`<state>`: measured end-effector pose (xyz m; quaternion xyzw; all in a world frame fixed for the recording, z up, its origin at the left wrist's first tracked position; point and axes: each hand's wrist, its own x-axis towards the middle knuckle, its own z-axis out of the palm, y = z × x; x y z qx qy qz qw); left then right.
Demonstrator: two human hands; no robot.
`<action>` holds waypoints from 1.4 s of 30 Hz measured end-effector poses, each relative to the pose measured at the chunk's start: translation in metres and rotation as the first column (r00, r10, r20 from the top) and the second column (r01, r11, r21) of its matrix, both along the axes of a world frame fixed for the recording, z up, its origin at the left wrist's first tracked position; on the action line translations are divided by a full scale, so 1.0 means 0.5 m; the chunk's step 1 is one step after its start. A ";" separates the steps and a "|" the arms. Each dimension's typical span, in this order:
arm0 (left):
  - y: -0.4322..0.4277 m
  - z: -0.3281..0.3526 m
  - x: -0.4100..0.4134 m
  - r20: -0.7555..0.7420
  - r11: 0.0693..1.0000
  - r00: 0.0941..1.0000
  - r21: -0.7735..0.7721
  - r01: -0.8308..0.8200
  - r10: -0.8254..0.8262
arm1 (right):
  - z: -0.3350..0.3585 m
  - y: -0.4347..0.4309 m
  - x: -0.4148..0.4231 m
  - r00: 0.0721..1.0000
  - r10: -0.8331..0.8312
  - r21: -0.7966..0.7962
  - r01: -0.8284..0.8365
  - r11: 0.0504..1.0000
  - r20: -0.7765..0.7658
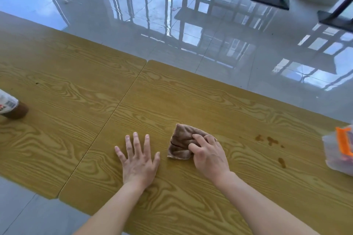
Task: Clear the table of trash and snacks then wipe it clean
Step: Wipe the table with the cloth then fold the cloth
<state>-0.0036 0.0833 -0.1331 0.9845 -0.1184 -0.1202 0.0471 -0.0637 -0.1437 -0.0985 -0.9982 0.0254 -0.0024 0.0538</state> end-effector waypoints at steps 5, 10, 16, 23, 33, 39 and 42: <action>-0.043 0.016 -0.030 -0.015 0.986 0.991 -0.100 0.133 -0.136 | 0.036 -0.001 -0.154 0.994 -0.032 0.075 0.040 0.996 -0.101; -0.104 0.008 -0.109 0.031 0.938 0.946 -0.126 0.323 -0.321 | 0.055 0.010 -0.299 0.967 -0.212 0.179 0.235 0.955 -0.139; -0.149 -0.012 -0.153 0.085 0.939 0.946 -0.117 0.323 -0.314 | 0.016 0.042 -0.312 0.911 -0.371 0.178 0.401 0.899 -0.180; -0.153 -0.028 -0.158 0.144 0.945 0.952 -0.148 0.291 -0.270 | -0.018 0.038 -0.452 0.966 -0.252 0.224 0.234 0.946 0.059; -0.160 -0.018 -0.165 0.175 0.835 0.836 -0.101 0.541 -0.520 | -0.044 -0.137 -0.639 0.608 -0.786 0.181 0.791 0.585 -0.115; -0.175 -0.018 -0.171 0.101 0.873 0.876 -0.092 0.480 -0.471 | -0.071 -0.032 -0.646 0.840 -0.541 0.165 0.540 0.825 -0.045; -0.209 -0.026 -0.200 0.054 0.927 0.933 -0.105 0.361 -0.357 | -0.076 -0.100 -0.708 0.833 -0.553 0.148 0.546 0.825 0.003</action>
